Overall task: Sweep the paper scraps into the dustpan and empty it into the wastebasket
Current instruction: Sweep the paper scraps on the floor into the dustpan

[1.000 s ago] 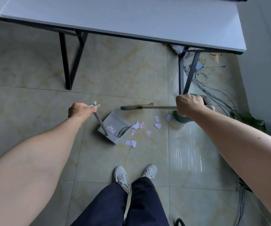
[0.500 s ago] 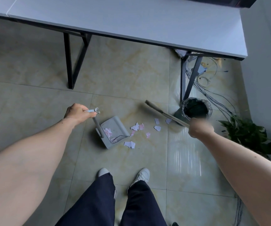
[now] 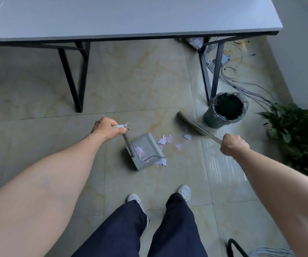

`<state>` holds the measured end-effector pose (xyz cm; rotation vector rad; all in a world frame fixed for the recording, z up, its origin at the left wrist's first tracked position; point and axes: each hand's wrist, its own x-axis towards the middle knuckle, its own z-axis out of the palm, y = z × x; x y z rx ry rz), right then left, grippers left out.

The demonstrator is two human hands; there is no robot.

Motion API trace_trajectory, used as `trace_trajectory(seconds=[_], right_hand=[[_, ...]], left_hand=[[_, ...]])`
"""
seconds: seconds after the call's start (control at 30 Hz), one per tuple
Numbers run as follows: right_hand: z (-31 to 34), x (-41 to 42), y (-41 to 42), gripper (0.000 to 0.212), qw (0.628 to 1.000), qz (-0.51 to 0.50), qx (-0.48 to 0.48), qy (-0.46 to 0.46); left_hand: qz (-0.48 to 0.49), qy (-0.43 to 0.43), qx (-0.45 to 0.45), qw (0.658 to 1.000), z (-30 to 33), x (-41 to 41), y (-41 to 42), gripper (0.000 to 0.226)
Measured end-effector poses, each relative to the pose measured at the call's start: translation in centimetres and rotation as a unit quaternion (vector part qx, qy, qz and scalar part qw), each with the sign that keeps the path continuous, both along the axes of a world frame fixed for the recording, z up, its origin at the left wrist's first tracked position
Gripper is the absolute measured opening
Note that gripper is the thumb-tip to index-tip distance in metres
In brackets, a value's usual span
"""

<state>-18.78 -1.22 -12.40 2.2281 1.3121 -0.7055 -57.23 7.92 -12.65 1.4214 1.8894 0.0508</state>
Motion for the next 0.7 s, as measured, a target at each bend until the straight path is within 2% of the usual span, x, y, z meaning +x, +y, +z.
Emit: trace_trajectory(seconds=[0.27, 0.4, 0.57, 0.7], right_hand=[[1.5, -3.1, -1.3, 0.003, 0.997, -0.050, -0.006, 0.059], [2.2, -5.7, -1.4, 0.019, 0.992, -0.076, -0.015, 0.097], [3.2, -8.6, -0.9, 0.016, 0.987, -0.093, -0.023, 0.132], [4.6, -9.0, -0.6, 0.013, 0.987, -0.099, -0.018, 0.127]], left_hand=[[-0.044, 0.005, 0.009, 0.999, -0.8, 0.4, 0.7, 0.033], [-0.055, -0.001, 0.013, 0.998, -1.4, 0.8, 0.4, 0.035], [-0.063, -0.001, 0.021, 0.998, -1.9, 0.9, 0.7, 0.040], [-0.066, -0.004, 0.025, 0.997, -2.0, 0.3, 0.7, 0.042]])
